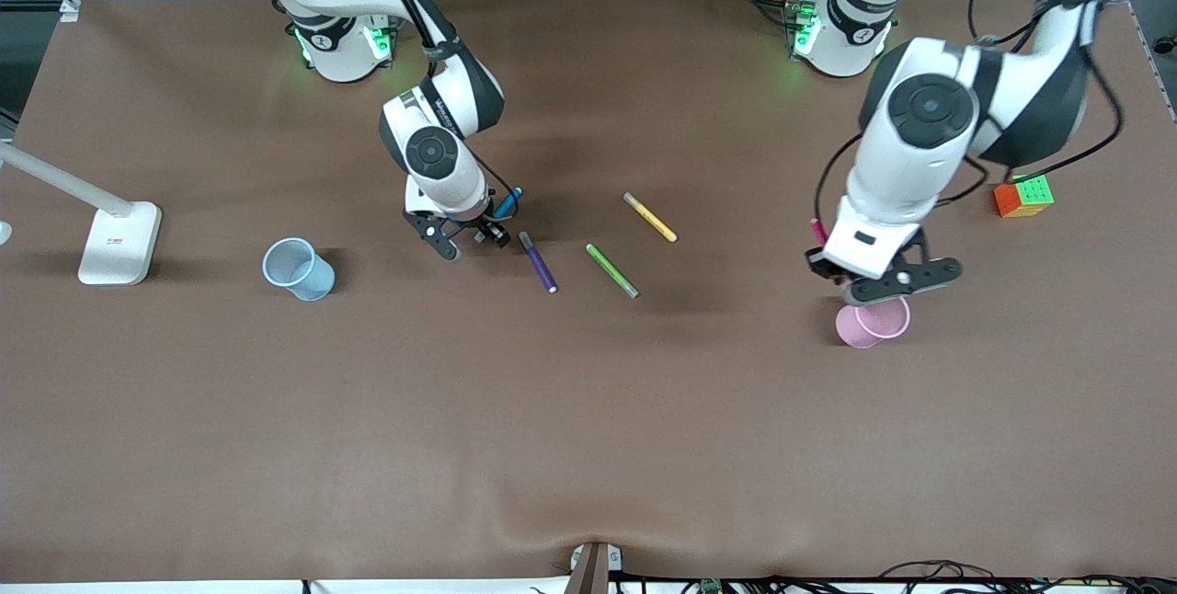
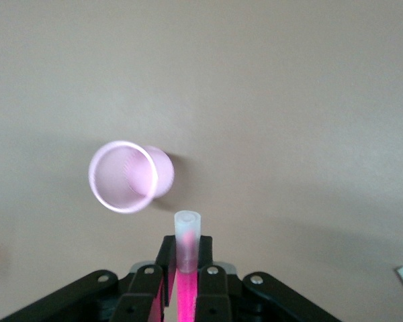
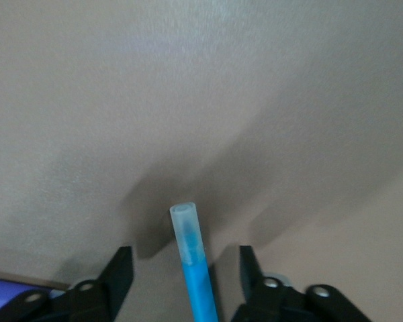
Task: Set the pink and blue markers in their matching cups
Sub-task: 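Carry the pink marker toward the pink cup while the right gripper carries blue marker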
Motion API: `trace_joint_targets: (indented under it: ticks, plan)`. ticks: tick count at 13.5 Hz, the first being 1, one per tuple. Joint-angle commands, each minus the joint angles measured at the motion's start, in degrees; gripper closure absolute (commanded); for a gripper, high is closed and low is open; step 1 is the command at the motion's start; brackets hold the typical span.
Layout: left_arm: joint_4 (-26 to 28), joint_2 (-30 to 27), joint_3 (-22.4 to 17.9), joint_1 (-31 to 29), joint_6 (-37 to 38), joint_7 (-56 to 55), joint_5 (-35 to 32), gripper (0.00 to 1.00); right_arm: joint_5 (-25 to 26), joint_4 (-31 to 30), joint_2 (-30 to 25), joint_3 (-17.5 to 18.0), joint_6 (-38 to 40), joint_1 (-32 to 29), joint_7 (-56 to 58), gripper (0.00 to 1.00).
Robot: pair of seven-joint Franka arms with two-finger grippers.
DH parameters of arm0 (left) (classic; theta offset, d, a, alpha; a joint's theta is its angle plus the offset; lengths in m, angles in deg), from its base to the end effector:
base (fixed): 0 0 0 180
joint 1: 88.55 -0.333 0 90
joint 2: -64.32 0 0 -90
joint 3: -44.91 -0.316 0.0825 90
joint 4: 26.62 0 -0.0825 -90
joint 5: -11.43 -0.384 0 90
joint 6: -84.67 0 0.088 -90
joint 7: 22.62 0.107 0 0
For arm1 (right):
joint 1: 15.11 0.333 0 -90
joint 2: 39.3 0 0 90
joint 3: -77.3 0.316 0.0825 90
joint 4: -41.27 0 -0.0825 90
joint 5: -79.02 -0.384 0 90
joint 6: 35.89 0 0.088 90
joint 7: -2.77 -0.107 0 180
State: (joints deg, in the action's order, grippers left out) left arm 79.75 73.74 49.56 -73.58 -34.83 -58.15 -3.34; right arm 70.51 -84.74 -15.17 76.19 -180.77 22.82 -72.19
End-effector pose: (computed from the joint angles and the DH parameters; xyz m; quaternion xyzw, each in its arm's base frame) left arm 0.5797 -0.1910 0.4390 -0.9905 -0.0790 -0.0787 0.0800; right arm 0.4373 0.3251 0.1811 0.9215 -0.3841 -0.0552 0.0176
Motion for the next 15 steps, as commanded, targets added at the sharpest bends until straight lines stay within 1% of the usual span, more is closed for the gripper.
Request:
trace_joint_targets:
  ticks: [1, 2, 3, 4, 5, 8, 11, 13, 15]
  plan:
    - [-2.91, -1.07, 0.27, -2.65, 4.09, 5.72, -3.32, 1.00, -0.28, -0.29, 0.12, -0.47, -0.67, 0.30, -0.62, 0.39]
    - [-4.22, -1.07, 0.27, -3.10, 5.32, 6.78, -4.90, 1.00, -0.28, -0.29, 0.29, -0.47, -0.67, 0.30, -0.54, 0.53]
    - [-5.11, -1.07, 0.27, -3.19, 6.03, 6.96, -7.96, 1.00, -0.28, -0.29, 0.30, -0.47, -0.59, 0.30, -0.01, 0.68]
    - [-5.29, -1.07, 0.27, -3.28, 6.47, 6.70, -10.77, 1.00, -0.02, -0.20, 0.12, -0.47, 0.02, 0.30, 0.95, 0.92]
    - [-5.29, -0.98, 0.27, -4.23, 6.48, 6.44, -12.28, 1.00, -0.02, -0.29, -0.40, -0.47, 0.55, 0.21, 2.53, 1.00]
    - [-5.99, -0.02, 0.36, -4.86, 5.95, 3.21, -16.67, 1.00, 0.16, 0.24, -2.15, -0.91, 6.69, -0.76, 4.64, 1.00]
    - [-6.00, 2.44, 0.80, -3.98, 5.34, -9.52, -23.52, 1.00, 0.59, 0.85, -6.89, -1.00, 10.74, -3.39, 8.68, 1.00]
    - [-5.91, 4.63, 1.06, -3.28, 4.55, -17.34, -27.75, 1.00, 2.26, 0.94, -11.28, -2.75, 13.46, -3.48, 12.89, 1.00]
    - [-5.82, 6.66, 0.89, -1.44, 4.63, -24.55, -30.91, 1.00, 3.32, 2.16, -15.42, -4.60, 16.80, -3.66, 21.65, 1.00]
